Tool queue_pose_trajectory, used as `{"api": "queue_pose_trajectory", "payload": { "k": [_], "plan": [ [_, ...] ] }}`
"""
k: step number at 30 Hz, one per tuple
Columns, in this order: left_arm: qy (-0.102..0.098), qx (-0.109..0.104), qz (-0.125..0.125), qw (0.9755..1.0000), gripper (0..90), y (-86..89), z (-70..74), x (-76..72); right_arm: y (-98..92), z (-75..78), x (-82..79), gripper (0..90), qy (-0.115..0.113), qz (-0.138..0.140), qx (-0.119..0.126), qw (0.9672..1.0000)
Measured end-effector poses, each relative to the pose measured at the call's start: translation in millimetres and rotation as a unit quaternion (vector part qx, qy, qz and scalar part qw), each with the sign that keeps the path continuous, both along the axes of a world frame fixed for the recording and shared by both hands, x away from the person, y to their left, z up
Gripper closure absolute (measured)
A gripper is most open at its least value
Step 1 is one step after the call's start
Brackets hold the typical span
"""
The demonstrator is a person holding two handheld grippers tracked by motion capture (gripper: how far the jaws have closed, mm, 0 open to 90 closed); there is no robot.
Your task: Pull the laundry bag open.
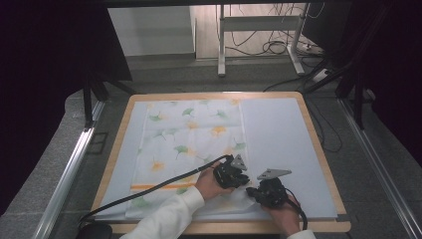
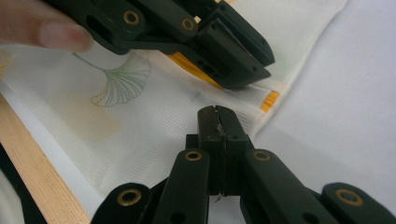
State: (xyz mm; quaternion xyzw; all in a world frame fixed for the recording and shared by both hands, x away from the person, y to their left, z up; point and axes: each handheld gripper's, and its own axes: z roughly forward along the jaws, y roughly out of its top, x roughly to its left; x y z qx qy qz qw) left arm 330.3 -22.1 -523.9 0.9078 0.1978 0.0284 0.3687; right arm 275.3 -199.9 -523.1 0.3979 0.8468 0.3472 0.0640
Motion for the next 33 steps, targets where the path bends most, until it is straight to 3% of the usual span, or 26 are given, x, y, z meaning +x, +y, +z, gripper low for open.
{"api": "queue_pose_trajectory", "payload": {
  "k": [8,18,25,33],
  "plan": [
    [-0.004,-0.002,-0.003,1.0,84.8,3.9,-0.4,-1.5,-0.8,-0.5,1.0,89.9,0.002,-0.001,0.004,1.0],
    [-0.01,0.017,-0.007,0.9998,84.8,7.8,1.1,-3.1,-4.0,-1.4,2.5,89.9,0.015,-0.008,0.019,0.9997],
    [0.0,0.007,-0.002,1.0,84.9,14.8,-0.6,-2.5,-4.3,-1.6,2.6,90.0,0.015,-0.008,0.019,0.9997],
    [-0.007,0.014,-0.004,0.9999,85.0,16.8,0.0,-4.1,-4.6,-1.6,2.7,89.9,0.015,-0.008,0.02,0.9996]
  ]
}}
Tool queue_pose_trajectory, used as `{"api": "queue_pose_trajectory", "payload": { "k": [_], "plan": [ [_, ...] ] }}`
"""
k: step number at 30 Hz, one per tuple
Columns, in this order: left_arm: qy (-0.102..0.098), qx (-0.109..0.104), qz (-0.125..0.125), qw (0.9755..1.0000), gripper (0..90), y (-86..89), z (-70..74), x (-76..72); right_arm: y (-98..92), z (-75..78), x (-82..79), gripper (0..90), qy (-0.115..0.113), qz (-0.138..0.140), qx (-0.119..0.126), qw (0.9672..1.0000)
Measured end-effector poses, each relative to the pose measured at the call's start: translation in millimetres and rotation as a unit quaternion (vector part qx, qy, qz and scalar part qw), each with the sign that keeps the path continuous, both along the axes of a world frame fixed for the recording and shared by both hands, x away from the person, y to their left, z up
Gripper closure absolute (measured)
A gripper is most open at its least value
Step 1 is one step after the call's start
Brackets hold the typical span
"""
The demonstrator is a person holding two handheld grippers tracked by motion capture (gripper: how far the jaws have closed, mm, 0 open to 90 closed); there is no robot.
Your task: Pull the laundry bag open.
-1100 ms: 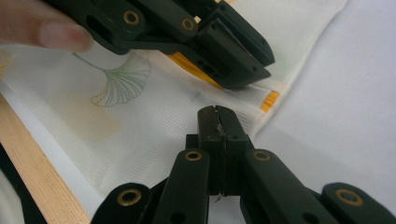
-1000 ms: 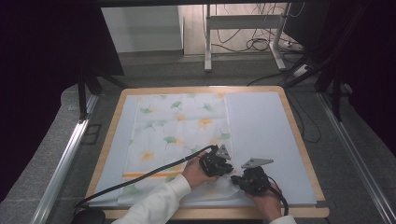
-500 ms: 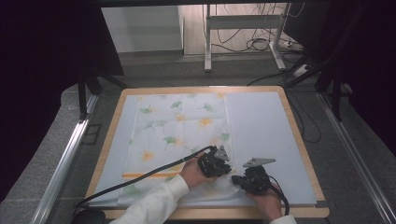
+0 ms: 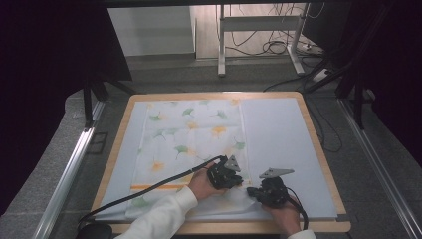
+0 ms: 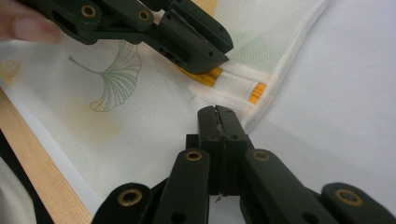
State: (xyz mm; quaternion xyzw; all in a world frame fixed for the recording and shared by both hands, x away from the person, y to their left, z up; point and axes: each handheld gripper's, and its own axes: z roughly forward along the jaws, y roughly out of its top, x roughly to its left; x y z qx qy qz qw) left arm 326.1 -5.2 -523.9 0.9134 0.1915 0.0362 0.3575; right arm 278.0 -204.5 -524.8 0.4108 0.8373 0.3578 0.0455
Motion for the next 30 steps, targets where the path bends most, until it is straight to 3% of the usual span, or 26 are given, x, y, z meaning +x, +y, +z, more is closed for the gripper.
{"api": "queue_pose_trajectory", "payload": {
  "k": [10,15,20,30],
  "plan": [
    [0.011,-0.013,0.007,0.9998,85.4,0.8,-2.6,0.6,-1.3,1.4,2.1,89.8,-0.001,0.003,-0.001,1.0],
    [0.011,-0.012,0.007,0.9998,85.5,1.1,-2.6,1.0,-4.0,7.2,13.3,89.7,-0.013,-0.026,0.02,0.9994],
    [0.008,-0.01,0.007,0.9999,85.5,0.8,-2.6,0.3,-6.4,4.7,20.3,89.7,-0.008,-0.044,0.013,0.9989],
    [0.008,-0.008,0.006,0.9999,85.5,0.7,-2.3,1.5,-5.9,2.6,27.0,89.7,0.0,-0.049,0.003,0.9988]
  ]
}}
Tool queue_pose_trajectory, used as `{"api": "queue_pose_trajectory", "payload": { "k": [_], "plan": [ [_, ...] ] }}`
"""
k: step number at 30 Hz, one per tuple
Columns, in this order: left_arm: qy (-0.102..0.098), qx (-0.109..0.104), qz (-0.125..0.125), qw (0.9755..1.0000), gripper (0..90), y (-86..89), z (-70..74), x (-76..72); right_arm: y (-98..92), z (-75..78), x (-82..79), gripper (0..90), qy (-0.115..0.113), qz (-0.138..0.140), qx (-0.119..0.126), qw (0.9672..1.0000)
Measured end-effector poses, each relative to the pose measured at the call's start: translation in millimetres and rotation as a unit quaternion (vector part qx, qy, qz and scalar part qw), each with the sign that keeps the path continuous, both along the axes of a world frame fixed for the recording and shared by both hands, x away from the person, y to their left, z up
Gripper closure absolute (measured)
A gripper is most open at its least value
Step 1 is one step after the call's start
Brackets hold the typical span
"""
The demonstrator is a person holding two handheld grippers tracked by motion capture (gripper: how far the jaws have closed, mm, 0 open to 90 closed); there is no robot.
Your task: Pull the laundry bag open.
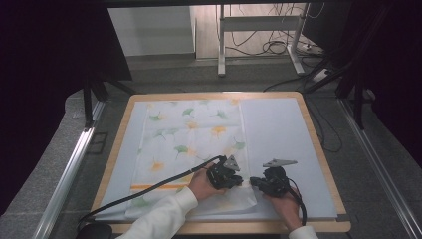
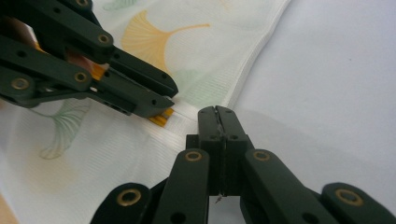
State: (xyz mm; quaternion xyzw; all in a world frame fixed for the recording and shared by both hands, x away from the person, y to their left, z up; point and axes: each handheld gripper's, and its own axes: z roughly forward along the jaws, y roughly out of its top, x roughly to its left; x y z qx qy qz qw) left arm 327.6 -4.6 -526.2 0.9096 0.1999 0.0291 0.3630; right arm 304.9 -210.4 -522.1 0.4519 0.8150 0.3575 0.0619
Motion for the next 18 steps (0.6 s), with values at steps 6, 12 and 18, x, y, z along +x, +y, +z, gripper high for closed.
{"api": "queue_pose_trajectory", "payload": {
  "k": [6,12,18],
  "plan": [
    [-0.004,0.002,0.001,1.0,85.5,-0.3,0.1,-1.1,0.2,0.6,0.6,89.7,-0.002,-0.001,0.001,1.0],
    [-0.005,0.001,0.001,1.0,85.5,-0.3,0.0,-1.1,4.9,3.4,-4.8,89.7,-0.002,0.009,0.012,0.9999],
    [-0.008,0.001,0.0,1.0,85.5,-0.5,-0.4,-1.5,9.5,0.2,-4.2,89.7,0.003,0.01,0.006,0.9999]
  ]
}}
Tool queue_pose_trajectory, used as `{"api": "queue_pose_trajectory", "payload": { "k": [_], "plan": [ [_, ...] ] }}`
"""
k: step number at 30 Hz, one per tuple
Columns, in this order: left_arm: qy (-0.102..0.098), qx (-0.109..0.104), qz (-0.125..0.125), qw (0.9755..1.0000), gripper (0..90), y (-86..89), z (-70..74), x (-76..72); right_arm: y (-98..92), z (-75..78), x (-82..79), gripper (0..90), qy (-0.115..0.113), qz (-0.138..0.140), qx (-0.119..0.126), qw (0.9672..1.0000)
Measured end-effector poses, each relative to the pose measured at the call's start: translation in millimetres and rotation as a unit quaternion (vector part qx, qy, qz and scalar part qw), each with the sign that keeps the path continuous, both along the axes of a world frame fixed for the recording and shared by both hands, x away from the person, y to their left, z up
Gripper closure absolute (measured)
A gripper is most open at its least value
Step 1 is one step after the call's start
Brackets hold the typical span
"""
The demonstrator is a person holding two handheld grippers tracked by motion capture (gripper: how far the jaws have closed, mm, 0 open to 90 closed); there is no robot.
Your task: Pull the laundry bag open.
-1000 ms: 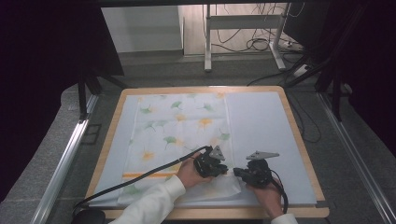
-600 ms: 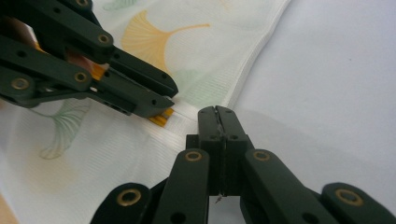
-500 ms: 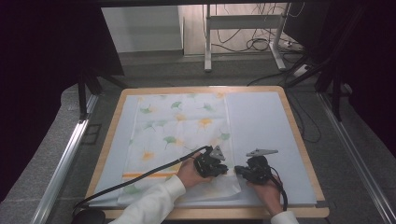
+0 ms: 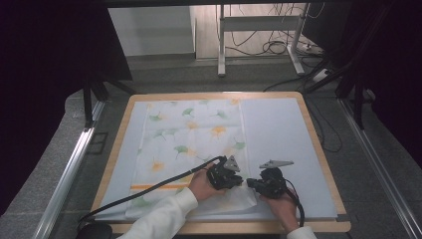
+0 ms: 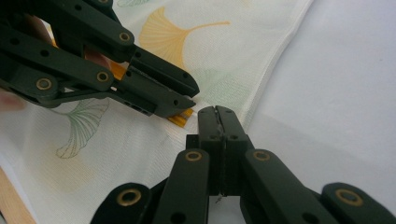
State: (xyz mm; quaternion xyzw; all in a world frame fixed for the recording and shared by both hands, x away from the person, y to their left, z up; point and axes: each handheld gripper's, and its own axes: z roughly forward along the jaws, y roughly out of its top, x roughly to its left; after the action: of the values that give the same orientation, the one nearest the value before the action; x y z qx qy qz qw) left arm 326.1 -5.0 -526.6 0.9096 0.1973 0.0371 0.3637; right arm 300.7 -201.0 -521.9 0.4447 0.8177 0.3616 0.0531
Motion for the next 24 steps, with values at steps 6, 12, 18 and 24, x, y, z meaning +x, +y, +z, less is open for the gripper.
{"api": "queue_pose_trajectory", "payload": {
  "k": [6,12,18,24],
  "plan": [
    [0.001,0.004,0.002,1.0,85.6,0.2,0.7,-0.2,3.1,-0.2,0.0,89.9,-0.004,0.0,-0.011,0.9999],
    [-0.002,0.013,0.0,0.9999,85.7,1.0,2.1,-1.0,3.7,0.1,-0.3,90.0,-0.005,0.002,-0.016,0.9999],
    [-0.008,0.024,-0.002,0.9997,85.5,4.7,3.7,-2.8,3.1,-0.5,0.1,90.0,-0.006,0.003,-0.013,0.9999],
    [0.001,0.019,0.001,0.9998,85.2,12.0,3.3,-2.6,2.9,-0.8,0.1,90.0,-0.006,0.004,-0.01,0.9999]
  ]
}}
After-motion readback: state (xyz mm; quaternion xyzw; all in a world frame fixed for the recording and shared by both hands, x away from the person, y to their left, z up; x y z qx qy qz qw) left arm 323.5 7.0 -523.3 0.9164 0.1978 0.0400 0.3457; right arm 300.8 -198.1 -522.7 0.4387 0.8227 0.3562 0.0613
